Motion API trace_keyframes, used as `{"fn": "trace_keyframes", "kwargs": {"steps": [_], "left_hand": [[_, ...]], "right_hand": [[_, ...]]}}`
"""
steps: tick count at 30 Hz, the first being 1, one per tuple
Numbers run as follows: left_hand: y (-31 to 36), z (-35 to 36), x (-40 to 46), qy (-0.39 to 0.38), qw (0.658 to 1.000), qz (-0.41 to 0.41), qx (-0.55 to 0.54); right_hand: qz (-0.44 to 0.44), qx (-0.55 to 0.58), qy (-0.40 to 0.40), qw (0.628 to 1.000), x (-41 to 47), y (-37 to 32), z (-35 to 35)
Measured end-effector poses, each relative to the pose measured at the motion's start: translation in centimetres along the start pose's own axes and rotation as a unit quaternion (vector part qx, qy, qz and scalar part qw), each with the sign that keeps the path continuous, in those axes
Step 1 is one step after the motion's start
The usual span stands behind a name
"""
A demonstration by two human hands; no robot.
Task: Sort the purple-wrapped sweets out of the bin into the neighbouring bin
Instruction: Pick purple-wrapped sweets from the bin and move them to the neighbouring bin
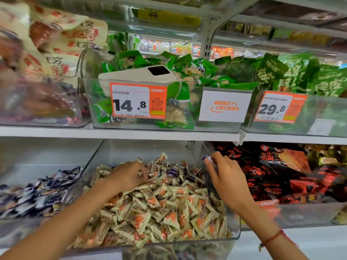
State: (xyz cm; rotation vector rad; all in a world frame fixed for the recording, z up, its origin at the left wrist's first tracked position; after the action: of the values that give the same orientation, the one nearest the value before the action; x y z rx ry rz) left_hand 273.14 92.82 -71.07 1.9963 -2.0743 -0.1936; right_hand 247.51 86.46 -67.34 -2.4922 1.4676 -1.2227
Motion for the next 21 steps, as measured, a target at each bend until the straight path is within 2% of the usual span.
{"fn": "trace_keyframes", "kwargs": {"steps": [1,3,5,6,8,10,12,17,21], "left_hand": [[0.2,-0.4,0.1,-0.009,0.999,0.0,0.037],[1.3,-1.3,0.6,0.028,0.994,0.014,0.102],[2.5,-1.5,2.1,0.062,0.994,0.057,0.075],[3.0,-1.1,2.8,0.046,0.995,0.08,0.045],[3.2,0.3,4.1,-0.037,0.993,0.105,0.039],[2.2,1.3,4.3,-0.101,0.989,0.084,0.065],[0.8,1.6,3.6,-0.099,0.992,0.065,0.037],[-1.9,0.5,0.5,-0.007,0.994,0.022,-0.105],[-2.2,0.6,-0.7,0.054,0.998,-0.012,-0.033]], "right_hand": [[-0.007,0.007,-0.037,0.999,0.2,-0.6,-0.1],[-0.014,0.033,-0.12,0.992,0.9,-1.6,0.3],[0.014,0.061,-0.212,0.975,1.9,-2.8,1.5],[0.039,0.062,-0.257,0.964,2.5,-3.3,2.4],[0.076,0.026,-0.32,0.944,3.5,-4.0,4.8],[0.091,-0.019,-0.366,0.926,4.2,-4.4,7.1],[0.104,-0.05,-0.397,0.91,4.8,-4.5,9.2],[0.122,-0.131,-0.42,0.889,4.7,-3.7,13.6],[0.064,-0.139,-0.418,0.895,3.8,-4.6,13.8]]}}
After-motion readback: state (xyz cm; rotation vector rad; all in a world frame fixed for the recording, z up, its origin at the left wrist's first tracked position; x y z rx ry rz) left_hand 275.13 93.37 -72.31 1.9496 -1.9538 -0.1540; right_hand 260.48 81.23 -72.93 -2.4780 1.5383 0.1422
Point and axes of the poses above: each hand's wrist, its own x-axis towards the middle knuckle, its own z-axis out of the palm, y = z × x, the point moved 3 cm from there along x, towards the middle knuckle, and after that the axes turned 15 degrees about z, right-handed, at the moved point
